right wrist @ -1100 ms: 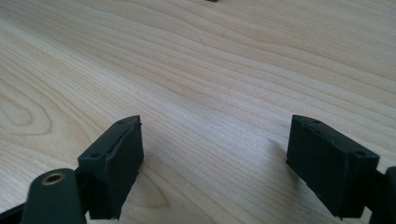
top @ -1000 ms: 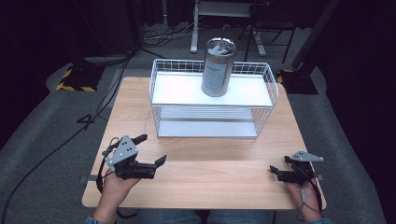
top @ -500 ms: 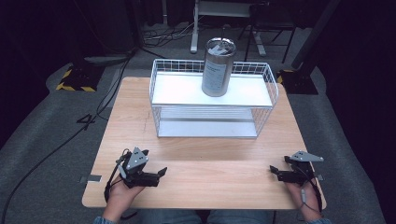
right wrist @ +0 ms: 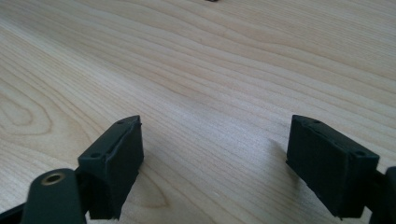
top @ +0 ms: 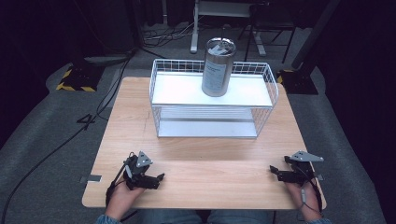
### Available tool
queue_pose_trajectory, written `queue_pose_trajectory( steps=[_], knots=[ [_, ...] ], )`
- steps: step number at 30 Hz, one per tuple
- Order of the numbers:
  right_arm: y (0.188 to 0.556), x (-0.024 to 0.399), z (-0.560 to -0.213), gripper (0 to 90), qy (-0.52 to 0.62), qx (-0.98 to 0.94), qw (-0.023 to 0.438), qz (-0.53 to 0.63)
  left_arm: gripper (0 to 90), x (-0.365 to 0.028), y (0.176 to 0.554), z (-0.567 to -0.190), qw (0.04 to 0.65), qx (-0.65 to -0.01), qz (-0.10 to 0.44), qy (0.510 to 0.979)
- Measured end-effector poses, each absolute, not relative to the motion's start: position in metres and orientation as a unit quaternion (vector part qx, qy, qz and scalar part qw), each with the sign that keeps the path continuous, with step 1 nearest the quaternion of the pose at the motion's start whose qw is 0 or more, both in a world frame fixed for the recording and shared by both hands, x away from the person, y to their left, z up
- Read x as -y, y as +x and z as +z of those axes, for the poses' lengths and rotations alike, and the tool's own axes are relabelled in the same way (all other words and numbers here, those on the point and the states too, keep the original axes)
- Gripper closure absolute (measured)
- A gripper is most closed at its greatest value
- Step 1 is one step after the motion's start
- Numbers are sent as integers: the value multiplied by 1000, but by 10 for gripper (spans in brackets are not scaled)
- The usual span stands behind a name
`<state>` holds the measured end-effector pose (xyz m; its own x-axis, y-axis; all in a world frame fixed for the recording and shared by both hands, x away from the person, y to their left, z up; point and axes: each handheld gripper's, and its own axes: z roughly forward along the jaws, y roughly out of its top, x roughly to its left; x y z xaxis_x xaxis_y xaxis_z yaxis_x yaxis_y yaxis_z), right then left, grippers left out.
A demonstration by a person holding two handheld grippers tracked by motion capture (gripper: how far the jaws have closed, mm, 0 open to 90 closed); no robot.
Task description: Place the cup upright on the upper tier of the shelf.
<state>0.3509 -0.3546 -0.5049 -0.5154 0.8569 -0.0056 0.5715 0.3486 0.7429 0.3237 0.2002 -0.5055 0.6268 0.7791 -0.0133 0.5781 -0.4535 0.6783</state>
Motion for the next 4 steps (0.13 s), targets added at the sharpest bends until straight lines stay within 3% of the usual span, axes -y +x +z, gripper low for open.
queue_pose_trajectory(
  steps=[4],
  knots=[
    [351,355,-505,189,449,-796,202,353,75,-200,324,-506,332,-406,153,837]
  ],
)
